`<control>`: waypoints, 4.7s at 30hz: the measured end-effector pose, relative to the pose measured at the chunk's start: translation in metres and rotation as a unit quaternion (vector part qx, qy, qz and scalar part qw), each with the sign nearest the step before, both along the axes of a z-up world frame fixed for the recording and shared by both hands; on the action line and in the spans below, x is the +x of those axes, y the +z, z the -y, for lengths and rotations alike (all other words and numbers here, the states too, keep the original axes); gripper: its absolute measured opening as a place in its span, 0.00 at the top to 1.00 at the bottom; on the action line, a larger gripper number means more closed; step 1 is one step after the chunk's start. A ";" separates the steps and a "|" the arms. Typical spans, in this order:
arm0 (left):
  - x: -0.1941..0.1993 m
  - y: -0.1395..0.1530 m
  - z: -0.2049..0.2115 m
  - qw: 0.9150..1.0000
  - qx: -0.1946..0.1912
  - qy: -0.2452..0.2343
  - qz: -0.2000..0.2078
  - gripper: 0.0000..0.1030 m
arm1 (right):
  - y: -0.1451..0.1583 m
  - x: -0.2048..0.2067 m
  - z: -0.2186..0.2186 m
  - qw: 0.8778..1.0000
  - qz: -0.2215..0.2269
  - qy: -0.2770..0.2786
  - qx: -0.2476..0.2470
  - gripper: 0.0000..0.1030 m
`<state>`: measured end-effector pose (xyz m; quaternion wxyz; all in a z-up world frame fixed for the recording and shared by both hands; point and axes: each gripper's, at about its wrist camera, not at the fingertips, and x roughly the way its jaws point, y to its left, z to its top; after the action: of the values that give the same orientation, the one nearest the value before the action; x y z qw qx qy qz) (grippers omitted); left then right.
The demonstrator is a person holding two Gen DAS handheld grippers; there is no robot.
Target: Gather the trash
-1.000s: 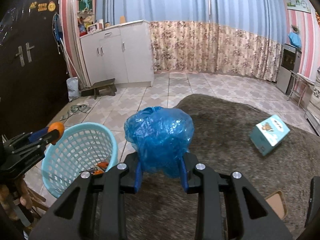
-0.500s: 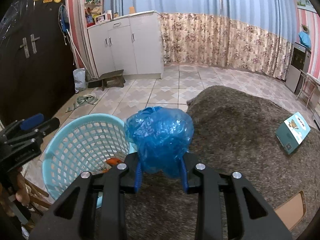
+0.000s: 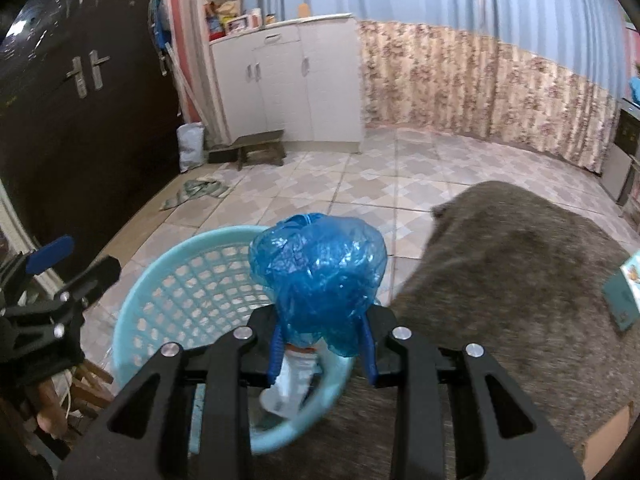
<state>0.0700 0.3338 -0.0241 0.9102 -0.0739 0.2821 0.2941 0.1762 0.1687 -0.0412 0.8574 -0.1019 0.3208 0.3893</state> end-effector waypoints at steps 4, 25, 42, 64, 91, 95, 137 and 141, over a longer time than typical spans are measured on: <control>-0.006 -0.003 -0.004 1.000 -0.013 0.011 0.001 0.12 | -0.007 -0.005 -0.019 1.000 -0.002 0.026 0.000 0.64; -0.026 0.013 0.035 1.000 -0.014 0.006 0.026 0.05 | 0.010 -0.014 0.078 0.998 0.057 -0.014 0.000 0.05; -0.035 0.030 0.182 0.988 -0.043 -0.142 0.049 0.05 | 0.035 -0.062 0.333 0.969 0.096 -0.225 -0.026 0.04; -0.065 0.018 0.283 0.971 -0.033 -0.233 0.047 0.05 | 0.029 -0.148 0.405 0.933 0.108 -0.342 -0.018 0.04; -0.087 0.008 0.336 0.955 -0.017 -0.288 0.074 0.05 | 0.026 -0.194 0.424 0.912 0.143 -0.385 -0.004 0.04; -0.089 0.010 0.335 0.954 -0.011 -0.288 0.079 0.05 | 0.025 -0.196 0.422 0.912 0.143 -0.384 -0.003 0.04; -0.098 0.011 0.333 0.956 -0.013 -0.279 0.092 0.05 | 0.039 -0.202 0.424 0.905 0.172 -0.389 0.008 0.04; -0.098 0.010 0.332 0.956 -0.013 -0.277 0.092 0.05 | 0.039 -0.202 0.423 0.905 0.173 -0.389 0.008 0.04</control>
<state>-0.0278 0.0015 -0.0141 0.9769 -0.0310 0.2103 0.0192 -0.0259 -0.2548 -0.0021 0.9835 -0.0276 0.1788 0.0035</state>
